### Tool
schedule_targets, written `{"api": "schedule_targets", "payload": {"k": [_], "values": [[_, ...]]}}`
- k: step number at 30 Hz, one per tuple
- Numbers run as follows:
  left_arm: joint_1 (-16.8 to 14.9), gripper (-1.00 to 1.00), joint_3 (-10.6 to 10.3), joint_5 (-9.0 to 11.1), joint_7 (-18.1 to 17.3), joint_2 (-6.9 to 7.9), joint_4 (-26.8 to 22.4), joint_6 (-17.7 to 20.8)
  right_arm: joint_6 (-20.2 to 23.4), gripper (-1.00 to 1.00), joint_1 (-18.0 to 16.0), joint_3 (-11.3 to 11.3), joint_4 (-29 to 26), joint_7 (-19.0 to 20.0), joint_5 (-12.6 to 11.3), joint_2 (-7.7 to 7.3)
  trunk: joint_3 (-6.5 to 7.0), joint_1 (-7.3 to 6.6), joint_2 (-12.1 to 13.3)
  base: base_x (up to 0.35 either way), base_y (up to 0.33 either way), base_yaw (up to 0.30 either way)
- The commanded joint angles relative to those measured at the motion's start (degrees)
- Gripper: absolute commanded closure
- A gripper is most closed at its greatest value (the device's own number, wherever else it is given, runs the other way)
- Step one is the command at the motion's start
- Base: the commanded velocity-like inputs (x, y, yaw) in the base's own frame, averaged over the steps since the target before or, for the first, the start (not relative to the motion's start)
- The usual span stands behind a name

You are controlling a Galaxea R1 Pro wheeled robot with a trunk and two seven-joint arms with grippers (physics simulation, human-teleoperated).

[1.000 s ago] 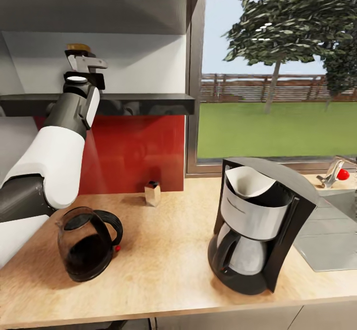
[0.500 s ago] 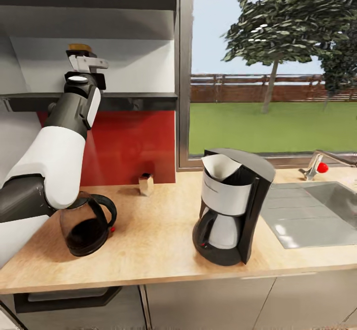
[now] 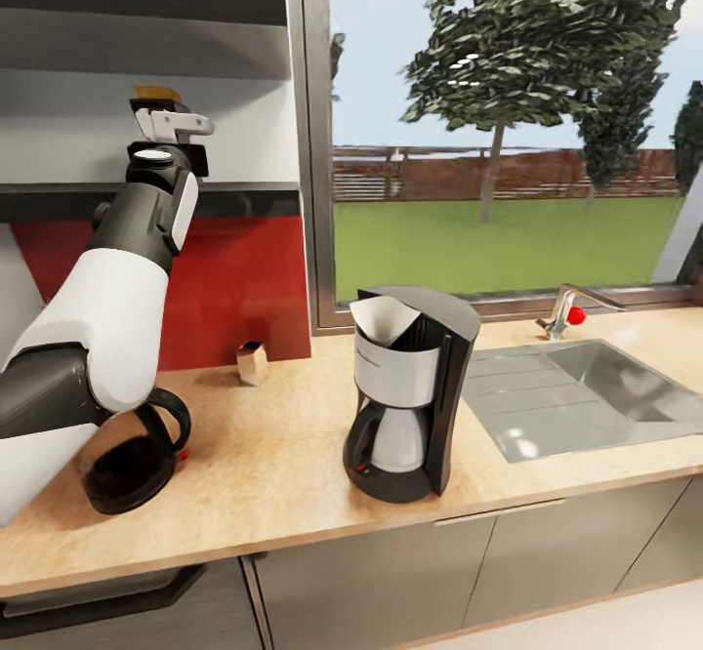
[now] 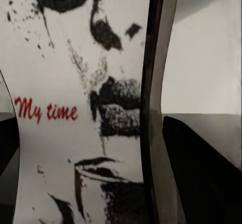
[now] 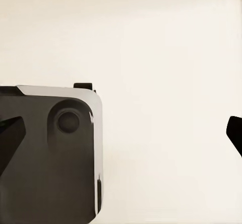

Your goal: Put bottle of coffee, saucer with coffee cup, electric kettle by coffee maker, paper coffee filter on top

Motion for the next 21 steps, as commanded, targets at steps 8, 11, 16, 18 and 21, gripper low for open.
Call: {"api": "schedule_targets", "payload": {"k": [8,11,16,18,21], "values": [[0.0,1.0,0.2,0.6,-0.1,-0.63,-0.1,0.1,-0.2,-1.0,-0.1,0.0,0.1,-0.1,0.0,0.0,-0.13,0.05,-0.1,0.0,0.0,-0.262],[0.0,1.0,0.2,0.7,-0.1,-0.76,-0.9,0.2,-0.2,-1.0,-0.1,0.0,0.1,-0.1,0.0,0.0,-0.13,0.05,-0.1,0.0,0.0,-0.263],[0.0,1.0,0.1,0.7,-0.1,-2.51,-1.5,0.3,-0.2,-1.0,-0.1,0.0,0.1,-0.1,0.0,0.03,-0.13,0.05,-0.1,0.0,0.0,-0.263],[0.0,1.0,0.1,0.7,-0.1,-2.97,-1.5,0.3,-0.1,-1.0,-0.1,0.0,0.1,-0.1,0.0,0.06,-0.13,0.05,-0.1,0.0,0.0,-0.263],[0.0,1.0,0.0,0.6,-0.1,-4.45,-1.5,0.2,-0.1,-1.0,-0.1,0.0,0.1,-0.1,0.0,0.08,-0.13,0.05,-0.1,0.0,0.0,-0.263]]}}
